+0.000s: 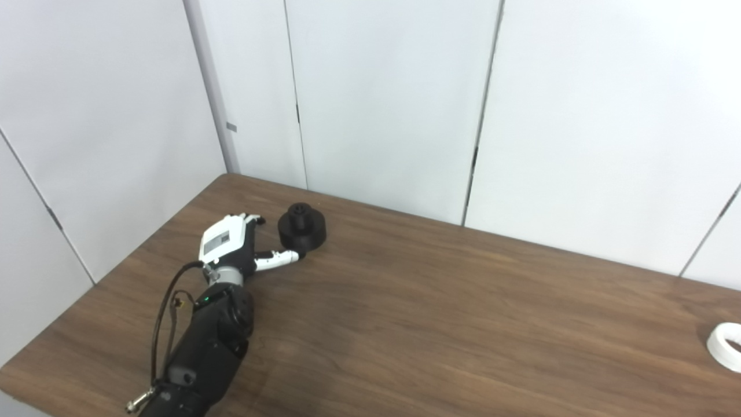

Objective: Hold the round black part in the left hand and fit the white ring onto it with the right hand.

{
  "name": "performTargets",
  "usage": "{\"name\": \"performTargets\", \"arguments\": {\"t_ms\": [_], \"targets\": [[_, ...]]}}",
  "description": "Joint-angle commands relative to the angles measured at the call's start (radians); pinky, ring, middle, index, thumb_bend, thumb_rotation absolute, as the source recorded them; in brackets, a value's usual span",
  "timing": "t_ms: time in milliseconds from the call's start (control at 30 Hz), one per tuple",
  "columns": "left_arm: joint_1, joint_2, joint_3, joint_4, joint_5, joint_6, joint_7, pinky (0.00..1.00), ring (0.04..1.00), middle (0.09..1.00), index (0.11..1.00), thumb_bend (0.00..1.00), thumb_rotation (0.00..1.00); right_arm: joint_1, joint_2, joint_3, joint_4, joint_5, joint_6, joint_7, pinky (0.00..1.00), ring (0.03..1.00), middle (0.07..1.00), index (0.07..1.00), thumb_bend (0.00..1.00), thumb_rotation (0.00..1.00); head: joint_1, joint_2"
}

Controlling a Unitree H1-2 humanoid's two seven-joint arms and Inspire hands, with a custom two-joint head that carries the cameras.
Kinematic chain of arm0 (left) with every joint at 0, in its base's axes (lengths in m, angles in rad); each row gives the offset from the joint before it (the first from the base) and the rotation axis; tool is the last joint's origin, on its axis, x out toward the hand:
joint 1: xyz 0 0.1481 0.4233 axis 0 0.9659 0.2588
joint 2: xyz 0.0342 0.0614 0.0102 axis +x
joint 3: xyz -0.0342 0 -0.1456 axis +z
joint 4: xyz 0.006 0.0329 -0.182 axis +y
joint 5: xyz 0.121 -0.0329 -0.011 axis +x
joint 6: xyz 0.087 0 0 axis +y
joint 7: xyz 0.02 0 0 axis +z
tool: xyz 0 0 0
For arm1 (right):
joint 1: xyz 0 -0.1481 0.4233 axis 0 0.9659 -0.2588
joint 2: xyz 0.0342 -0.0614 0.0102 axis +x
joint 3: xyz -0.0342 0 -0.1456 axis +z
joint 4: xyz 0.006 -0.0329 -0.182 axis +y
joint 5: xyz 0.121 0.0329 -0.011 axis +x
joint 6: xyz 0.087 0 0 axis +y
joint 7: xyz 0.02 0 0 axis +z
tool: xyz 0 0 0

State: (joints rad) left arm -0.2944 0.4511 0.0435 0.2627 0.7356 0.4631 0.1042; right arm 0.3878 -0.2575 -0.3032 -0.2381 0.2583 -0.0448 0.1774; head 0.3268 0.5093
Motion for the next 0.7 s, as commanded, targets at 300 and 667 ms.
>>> {"name": "performTargets", "arguments": {"t_ms": [300, 667], "targets": [[-0.121, 0.050, -0.021, 0.119, -0.007, -0.001, 0.048, 1.00, 0.994, 0.940, 0.838, 1.00, 0.63, 0.006, -0.015, 0.006, -0.012, -0.008, 0.005, -0.006, 1.00, 1.000, 1.000, 1.000, 0.63, 1.00, -0.003, 0.008], [-0.165, 0.061, -0.036, 0.208, -0.055, -0.024, 0.077, 1.00, 0.984, 0.938, 0.840, 1.00, 0.62, 0.014, -0.020, 0.016, -0.011, -0.014, -0.018, 0.001, 1.00, 1.000, 1.000, 1.000, 0.64, 1.00, -0.015, 0.008]]}}
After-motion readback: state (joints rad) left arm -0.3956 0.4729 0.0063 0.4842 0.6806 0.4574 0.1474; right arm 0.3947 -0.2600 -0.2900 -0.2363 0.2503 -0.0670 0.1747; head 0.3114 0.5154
